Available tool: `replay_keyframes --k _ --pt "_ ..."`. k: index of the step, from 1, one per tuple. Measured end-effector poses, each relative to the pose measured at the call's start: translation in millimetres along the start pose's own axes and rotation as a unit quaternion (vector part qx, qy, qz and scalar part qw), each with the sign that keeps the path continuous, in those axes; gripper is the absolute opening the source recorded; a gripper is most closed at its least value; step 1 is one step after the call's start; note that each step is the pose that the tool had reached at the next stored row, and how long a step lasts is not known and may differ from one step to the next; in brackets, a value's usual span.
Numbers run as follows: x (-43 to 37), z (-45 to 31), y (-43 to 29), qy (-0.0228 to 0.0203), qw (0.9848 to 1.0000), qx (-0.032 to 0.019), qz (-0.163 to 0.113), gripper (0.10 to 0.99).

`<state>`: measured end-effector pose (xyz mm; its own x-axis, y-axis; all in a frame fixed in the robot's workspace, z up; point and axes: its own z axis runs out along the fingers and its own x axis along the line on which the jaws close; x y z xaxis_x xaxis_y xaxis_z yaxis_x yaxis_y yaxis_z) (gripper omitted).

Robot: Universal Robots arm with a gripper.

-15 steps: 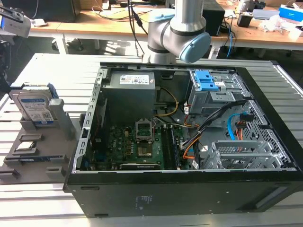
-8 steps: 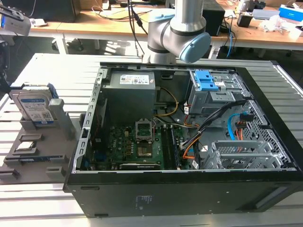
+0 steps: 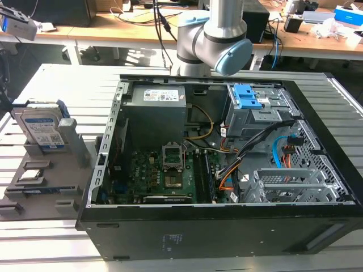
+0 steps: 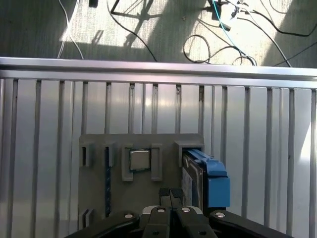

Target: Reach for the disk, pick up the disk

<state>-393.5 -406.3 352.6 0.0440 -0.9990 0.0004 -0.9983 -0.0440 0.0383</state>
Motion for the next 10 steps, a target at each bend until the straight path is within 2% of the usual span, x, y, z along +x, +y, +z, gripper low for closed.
replay_keyframes --k 5,10 --pt "0.0 0.0 0.0 0.0009 0.9997 0.0 -0.025 0.106" --pt "0.0 0.0 0.0 0.0021 0.9985 0.0 -0.055 0.106"
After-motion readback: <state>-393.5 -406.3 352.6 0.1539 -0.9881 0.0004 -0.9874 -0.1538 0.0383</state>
